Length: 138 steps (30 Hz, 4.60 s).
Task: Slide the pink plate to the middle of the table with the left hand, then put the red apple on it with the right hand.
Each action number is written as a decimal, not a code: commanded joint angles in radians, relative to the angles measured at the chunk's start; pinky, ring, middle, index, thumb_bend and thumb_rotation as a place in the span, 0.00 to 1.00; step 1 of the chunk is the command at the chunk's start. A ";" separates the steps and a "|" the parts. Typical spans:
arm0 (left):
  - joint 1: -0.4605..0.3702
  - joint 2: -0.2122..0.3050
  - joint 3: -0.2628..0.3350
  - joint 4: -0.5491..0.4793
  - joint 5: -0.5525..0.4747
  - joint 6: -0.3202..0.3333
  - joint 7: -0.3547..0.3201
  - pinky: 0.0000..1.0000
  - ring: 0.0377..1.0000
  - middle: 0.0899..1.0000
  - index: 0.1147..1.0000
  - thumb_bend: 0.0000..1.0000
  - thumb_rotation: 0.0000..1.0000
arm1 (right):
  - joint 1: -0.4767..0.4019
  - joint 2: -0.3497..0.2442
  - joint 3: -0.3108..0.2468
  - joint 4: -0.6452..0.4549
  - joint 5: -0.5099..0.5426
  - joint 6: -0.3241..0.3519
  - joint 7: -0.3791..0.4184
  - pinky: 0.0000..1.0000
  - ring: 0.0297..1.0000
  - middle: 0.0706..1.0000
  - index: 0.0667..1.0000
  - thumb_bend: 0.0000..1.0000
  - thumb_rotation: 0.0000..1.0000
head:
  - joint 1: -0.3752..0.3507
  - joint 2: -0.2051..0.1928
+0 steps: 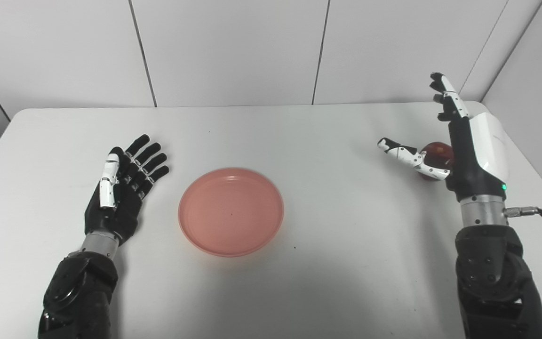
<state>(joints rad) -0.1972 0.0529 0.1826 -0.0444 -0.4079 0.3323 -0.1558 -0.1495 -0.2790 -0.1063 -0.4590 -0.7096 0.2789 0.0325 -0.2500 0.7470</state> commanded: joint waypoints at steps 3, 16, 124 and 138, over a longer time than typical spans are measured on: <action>-0.023 0.015 0.004 -0.001 -0.024 -0.053 -0.034 0.81 0.82 0.81 0.79 0.37 1.00 | -0.041 -0.051 -0.036 0.009 -0.019 0.005 -0.015 0.75 0.83 0.88 0.91 0.86 0.54 | -0.019 0.000; -0.026 0.016 0.019 0.035 -0.028 -0.073 -0.060 0.82 0.82 0.82 0.79 0.37 1.00 | -0.043 -0.147 -0.102 0.199 -0.038 0.016 -0.061 0.73 0.83 0.87 0.93 0.95 0.52 | -0.046 -0.012; -0.008 0.044 -0.003 0.019 -0.060 -0.072 -0.062 0.82 0.82 0.81 0.79 0.37 1.00 | -0.186 -0.219 0.122 0.350 -0.020 0.187 0.004 0.29 0.35 0.38 0.49 0.53 0.00 | -0.036 0.005; -0.001 0.029 -0.013 0.007 -0.047 -0.072 -0.044 0.83 0.83 0.83 0.80 0.39 1.00 | -0.221 -0.119 0.125 0.158 -0.047 0.182 0.098 0.33 0.40 0.41 0.49 0.53 0.00 | 0.003 0.003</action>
<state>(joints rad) -0.1801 0.0853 0.1737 -0.0079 -0.4564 0.2966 -0.1961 -0.3223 -0.3959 0.0174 -0.2564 -0.7546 0.4693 0.1408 -0.2562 0.7486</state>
